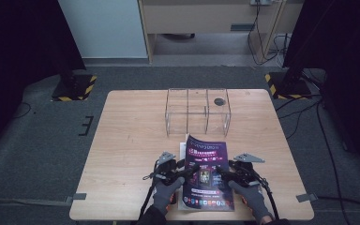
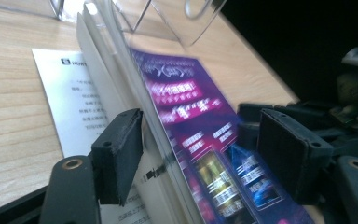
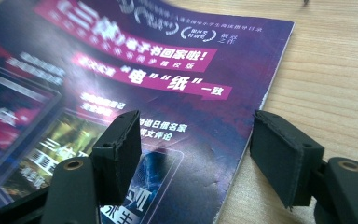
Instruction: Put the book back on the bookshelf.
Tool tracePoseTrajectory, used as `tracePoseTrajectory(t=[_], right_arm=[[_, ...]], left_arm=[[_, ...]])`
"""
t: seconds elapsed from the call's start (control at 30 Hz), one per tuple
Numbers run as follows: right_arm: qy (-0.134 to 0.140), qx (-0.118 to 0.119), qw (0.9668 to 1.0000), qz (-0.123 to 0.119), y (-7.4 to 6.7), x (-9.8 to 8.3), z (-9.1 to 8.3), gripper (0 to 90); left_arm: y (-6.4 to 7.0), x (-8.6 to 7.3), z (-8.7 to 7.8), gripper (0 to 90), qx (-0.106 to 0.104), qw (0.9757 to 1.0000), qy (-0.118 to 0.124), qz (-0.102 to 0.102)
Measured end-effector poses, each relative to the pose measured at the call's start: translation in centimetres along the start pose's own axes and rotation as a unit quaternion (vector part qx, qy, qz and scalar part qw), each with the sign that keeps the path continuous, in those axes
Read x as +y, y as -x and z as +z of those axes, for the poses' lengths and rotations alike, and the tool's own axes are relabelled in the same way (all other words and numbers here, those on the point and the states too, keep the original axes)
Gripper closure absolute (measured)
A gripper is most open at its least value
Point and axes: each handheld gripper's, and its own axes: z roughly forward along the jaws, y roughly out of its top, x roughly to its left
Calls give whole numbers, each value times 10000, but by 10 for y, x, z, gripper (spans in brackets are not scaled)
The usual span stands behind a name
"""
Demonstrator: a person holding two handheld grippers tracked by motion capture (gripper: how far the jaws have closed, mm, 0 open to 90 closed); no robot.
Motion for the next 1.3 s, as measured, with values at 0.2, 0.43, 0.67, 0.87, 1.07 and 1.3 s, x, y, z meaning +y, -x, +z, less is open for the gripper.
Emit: tracePoseTrajectory(t=[0.2, 0.43, 0.67, 0.87, 1.07, 1.3], right_arm=[[10, -13, 10000, 46, 1, 0, -1, 370], [12, -24, 10000, 50, 1, 0, -1, 371], [-6, -63, 10000, -59, 0, 0, 0, 371], [-11, -76, 9999, -74, 0, 0, 0, 362], [-14, -112, 9999, -81, -2, 0, 0, 354], [-1, -132, 9999, -67, -2, 0, 0, 350]], left_arm=[[2, -1, 5, 311, 503, 9982, -324, 100], [0, 9, 11, 377, 693, 9954, -609, 262], [-8, 11, 17, 427, 857, 9924, -805, 373], [-2, 8, 15, 472, 1020, 9877, -977, 676], [-4, 11, 8, 589, 884, 9913, -816, 543], [1, 8, 16, 504, 1171, 9855, -993, 720]])
